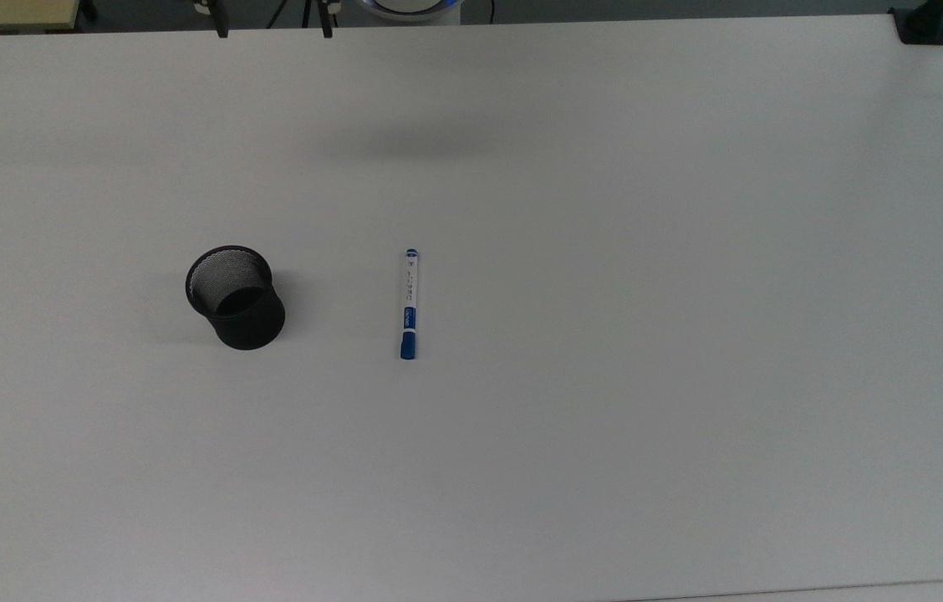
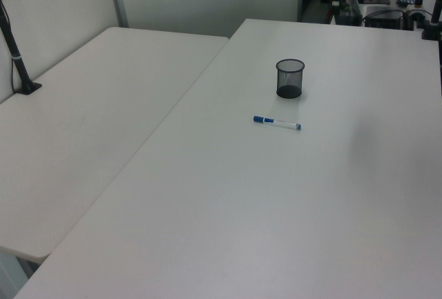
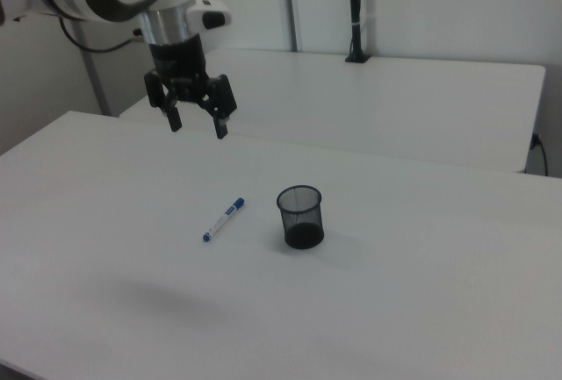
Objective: Insert the marker
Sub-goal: 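Move the open gripper down over the blue-capped white marker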
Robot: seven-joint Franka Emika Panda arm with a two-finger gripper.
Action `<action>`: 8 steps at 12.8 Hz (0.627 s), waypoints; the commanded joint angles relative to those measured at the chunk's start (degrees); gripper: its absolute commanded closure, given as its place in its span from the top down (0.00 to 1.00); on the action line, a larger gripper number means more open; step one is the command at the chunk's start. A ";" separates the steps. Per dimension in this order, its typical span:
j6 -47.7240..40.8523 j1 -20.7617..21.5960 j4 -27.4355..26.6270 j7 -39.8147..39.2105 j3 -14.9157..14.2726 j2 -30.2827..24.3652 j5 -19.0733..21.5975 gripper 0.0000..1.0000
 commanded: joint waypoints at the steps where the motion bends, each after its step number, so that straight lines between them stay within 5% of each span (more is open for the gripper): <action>1: 4.96 1.35 -0.73 -1.69 -0.46 5.33 -1.00 1.00; 8: 26.31 6.62 -0.91 16.84 -0.20 19.13 0.06 1.00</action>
